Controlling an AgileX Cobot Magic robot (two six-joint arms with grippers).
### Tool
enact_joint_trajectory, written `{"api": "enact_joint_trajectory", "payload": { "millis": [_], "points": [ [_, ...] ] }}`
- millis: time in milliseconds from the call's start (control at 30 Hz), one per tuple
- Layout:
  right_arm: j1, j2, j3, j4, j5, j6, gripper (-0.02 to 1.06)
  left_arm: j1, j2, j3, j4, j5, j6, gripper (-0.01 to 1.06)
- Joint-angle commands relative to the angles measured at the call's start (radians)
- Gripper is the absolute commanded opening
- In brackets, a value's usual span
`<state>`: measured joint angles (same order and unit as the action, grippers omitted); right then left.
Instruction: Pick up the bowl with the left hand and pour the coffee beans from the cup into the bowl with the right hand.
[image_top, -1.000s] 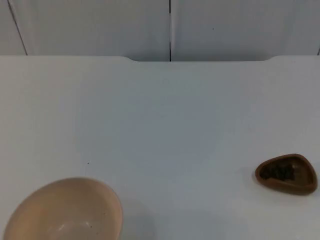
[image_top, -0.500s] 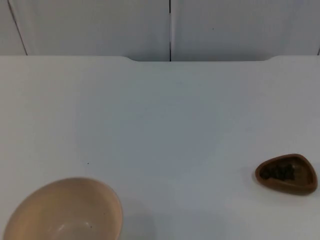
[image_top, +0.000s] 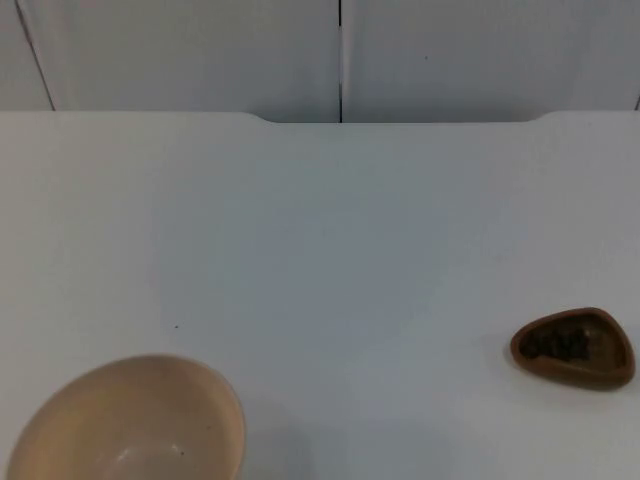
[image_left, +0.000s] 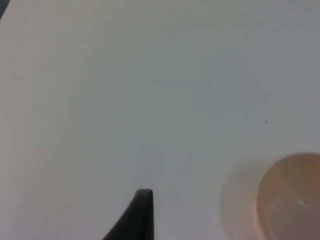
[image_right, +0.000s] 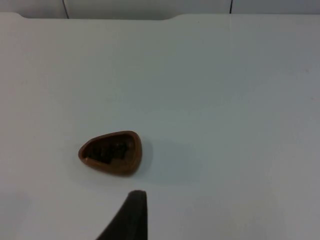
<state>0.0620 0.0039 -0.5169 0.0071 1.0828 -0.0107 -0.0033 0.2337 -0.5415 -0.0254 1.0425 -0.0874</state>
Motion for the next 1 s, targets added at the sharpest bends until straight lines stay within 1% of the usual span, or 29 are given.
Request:
{"api": "enact_joint_trajectory", "payload": {
  "millis": [0, 133, 267, 300, 400, 500, 767, 967],
  "points": [
    [-0.004, -0.004, 0.001, 0.000, -0.003, -0.005, 1.05, 0.005, 0.028, -0.005, -0.032, -0.007, 0.012, 1.05],
    [-0.004, -0.004, 0.001, 0.000, -0.003, -0.005, 1.05, 0.005, 0.076, -0.005, -0.067, -0.007, 0.030, 1.05],
    [-0.004, -0.004, 0.001, 0.000, -0.003, -0.005, 1.05, 0.003, 0.170, -0.005, -0.145, -0.007, 0.121, 1.05],
    [-0.004, -0.004, 0.001, 0.000, -0.003, -0.005, 1.05, 0.003, 0.170, -0.005, -0.145, -0.007, 0.121, 1.05],
    [-0.004, -0.004, 0.001, 0.000, -0.003, -0.005, 1.05, 0.003, 0.245, -0.005, -0.221, -0.007, 0.181, 1.05],
    [-0.004, -0.004, 0.001, 0.000, -0.003, -0.005, 1.05, 0.003, 0.318, -0.005, -0.268, -0.009, 0.219, 1.05],
    [-0.004, -0.004, 0.001, 0.000, -0.003, -0.005, 1.05, 0.003, 0.429, -0.005, -0.282, -0.009, 0.244, 1.05],
    [-0.004, -0.004, 0.001, 0.000, -0.003, -0.005, 1.05, 0.003, 0.493, -0.005, -0.328, -0.009, 0.284, 1.05]
  ]
}}
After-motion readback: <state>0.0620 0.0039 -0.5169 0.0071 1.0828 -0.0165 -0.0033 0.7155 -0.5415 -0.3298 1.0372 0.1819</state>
